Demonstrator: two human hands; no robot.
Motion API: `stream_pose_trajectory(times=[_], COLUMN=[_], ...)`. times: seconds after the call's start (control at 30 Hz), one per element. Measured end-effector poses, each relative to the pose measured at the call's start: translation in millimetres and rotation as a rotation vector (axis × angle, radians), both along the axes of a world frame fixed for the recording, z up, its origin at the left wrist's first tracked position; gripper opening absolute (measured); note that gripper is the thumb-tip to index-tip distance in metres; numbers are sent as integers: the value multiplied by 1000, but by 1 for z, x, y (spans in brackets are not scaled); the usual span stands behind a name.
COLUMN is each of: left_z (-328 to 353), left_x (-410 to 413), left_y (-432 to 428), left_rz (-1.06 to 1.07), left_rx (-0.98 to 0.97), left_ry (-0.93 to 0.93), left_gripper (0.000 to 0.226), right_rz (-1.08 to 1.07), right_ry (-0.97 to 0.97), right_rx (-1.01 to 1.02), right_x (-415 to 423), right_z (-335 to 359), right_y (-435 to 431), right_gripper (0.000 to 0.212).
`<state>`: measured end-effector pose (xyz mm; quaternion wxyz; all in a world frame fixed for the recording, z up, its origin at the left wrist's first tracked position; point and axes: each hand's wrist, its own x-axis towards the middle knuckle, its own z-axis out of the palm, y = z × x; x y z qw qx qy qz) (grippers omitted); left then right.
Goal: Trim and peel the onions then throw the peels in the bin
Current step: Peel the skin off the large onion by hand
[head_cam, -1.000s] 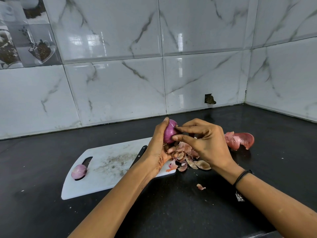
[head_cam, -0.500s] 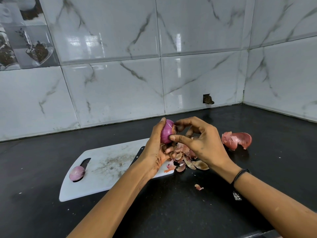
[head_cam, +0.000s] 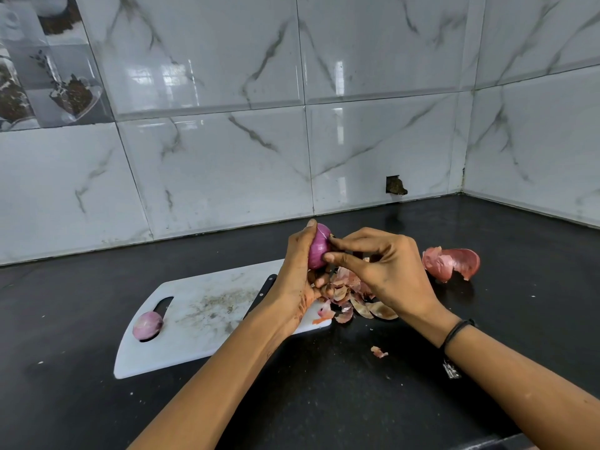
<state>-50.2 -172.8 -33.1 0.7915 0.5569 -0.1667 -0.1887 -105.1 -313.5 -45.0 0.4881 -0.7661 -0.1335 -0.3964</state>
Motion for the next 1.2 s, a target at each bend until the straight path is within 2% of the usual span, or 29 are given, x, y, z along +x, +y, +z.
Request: stream_pose_trajectory(times=[0.2,0.4,0.57,0.73,0.87,1.03,1.2], left_z=[-3,-3,1,-1,-2,1,5], left_x=[5,4,-4,-8,-10,-13,-16], left_y=[0,0,2,4,6,7,7], left_rz=[2,10,15,39,142,221,152], left_rx=[47,25,104,308,368,434,412], left_ry=[-66,-54,-159,-353,-468,-456,-273], left_gripper=[67,56,40,28,25,30,39], right_rz=[27,104,-30,-212,-302,-368,-339], right_ry=[63,145,166,132,62,-37,-71], right_rx=[135,162,-62,-284,-405,-553,-593], right_x=[1,-2,-4,-5,-3,-1,-2], right_z=[2,8,6,2,1,0,1], right_y=[-1,-5,-4,-4,-2,2,5], right_gripper=[15,7,7,34,37,34,37])
